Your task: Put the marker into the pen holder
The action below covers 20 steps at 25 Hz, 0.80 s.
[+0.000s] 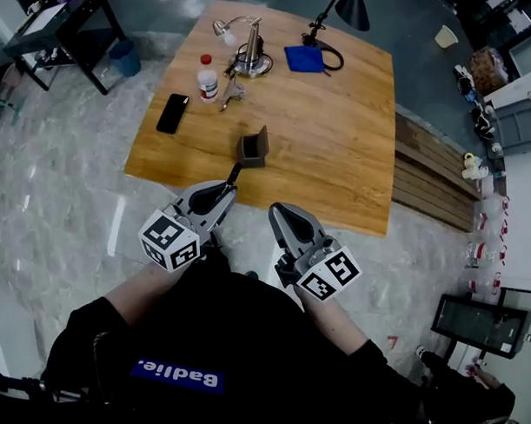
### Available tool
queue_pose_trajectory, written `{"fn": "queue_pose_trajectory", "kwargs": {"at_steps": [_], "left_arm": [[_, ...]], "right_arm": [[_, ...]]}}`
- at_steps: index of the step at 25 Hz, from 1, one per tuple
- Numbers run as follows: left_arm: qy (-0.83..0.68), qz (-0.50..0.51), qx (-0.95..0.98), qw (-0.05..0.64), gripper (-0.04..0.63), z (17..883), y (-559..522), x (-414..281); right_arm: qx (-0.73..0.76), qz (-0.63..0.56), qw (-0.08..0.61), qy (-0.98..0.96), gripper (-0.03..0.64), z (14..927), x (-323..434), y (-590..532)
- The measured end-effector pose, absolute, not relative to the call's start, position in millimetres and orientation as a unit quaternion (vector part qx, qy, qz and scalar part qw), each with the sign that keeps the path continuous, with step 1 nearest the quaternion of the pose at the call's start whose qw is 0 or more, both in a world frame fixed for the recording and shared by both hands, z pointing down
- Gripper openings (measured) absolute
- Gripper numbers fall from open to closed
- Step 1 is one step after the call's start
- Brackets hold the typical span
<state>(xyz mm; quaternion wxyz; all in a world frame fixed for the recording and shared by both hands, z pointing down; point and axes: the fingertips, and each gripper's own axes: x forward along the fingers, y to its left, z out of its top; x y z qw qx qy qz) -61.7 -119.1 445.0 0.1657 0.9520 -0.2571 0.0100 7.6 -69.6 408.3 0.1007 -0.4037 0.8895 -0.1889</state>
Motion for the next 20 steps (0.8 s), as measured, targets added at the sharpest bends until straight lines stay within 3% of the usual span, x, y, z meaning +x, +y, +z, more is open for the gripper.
{"fn": "queue_pose_trajectory", "kwargs": {"at_steps": [11,20], "left_arm": [[-0.219,0.156,0.94,0.209,0.052,538.4,-210.2,-59.0],[-0.196,0.34,0.892,0.222,0.052,615.5,-230.5,-33.3]], "right_arm": [[-0.457,-0.207,0.087,0.861,0.006,423.1,9.6,-147.8],[-0.424,-0.236,0.089,0.87,0.006,440.2,37.6,-180.1]]}}
